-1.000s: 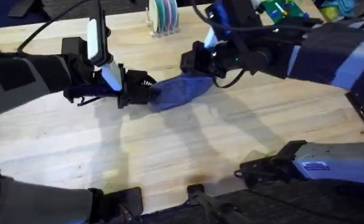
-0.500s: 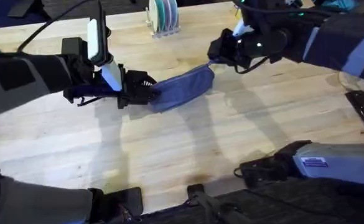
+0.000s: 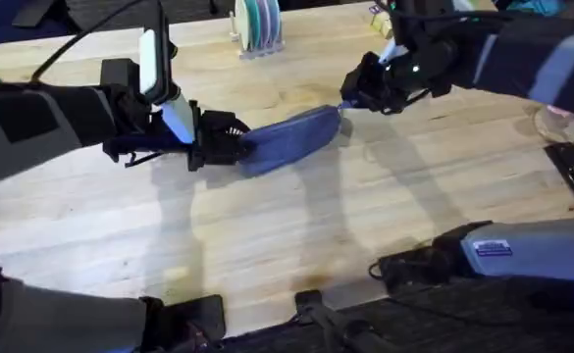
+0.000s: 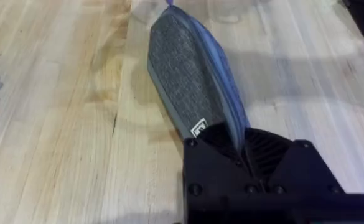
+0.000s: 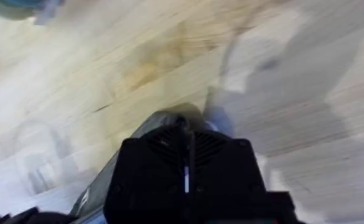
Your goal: Unzip the bag, pick up the pens from the table one at a time and place them inside, then zip the bag closed.
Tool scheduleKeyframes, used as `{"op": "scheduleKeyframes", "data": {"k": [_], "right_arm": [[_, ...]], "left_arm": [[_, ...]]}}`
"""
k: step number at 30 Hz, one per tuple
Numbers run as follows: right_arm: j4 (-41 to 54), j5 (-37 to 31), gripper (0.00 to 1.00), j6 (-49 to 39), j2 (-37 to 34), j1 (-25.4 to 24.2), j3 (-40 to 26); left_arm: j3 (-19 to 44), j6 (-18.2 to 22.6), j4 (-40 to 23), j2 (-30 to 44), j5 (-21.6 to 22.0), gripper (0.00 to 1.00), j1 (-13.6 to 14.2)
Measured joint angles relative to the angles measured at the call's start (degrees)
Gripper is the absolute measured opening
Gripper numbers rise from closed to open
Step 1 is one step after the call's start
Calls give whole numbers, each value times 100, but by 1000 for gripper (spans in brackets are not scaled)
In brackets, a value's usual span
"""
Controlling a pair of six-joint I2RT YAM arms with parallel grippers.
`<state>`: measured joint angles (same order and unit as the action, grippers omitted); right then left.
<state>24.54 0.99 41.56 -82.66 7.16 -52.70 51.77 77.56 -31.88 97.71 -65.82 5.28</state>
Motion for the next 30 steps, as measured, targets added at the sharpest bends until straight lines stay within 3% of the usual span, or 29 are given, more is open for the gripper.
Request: {"op": "scheduleKeyframes", "data": {"k": [5, 12, 13, 19, 20, 30], "right_arm": [[-99, -18, 32, -6, -442, -144, 27], [-387, -968, 31, -201, -472, -546, 124], [-465, -1008, 74, -280, -384, -531, 124], [-395, -1139, 917, -1284, 458, -345, 124], [-311, -1153, 976, -1483, 619, -284, 124], [965, -1175, 998, -2707, 2324, 488, 124]], "left_arm": [[0, 0, -2, 0, 8, 44, 2], [-2, 0, -52, 11, 133, 44, -72], [-2, 0, -52, 11, 136, 44, -72], [-2, 0, -52, 11, 147, 44, -72], [-2, 0, -51, 11, 153, 44, -72], [-2, 0, -57, 11, 155, 43, -72]]}}
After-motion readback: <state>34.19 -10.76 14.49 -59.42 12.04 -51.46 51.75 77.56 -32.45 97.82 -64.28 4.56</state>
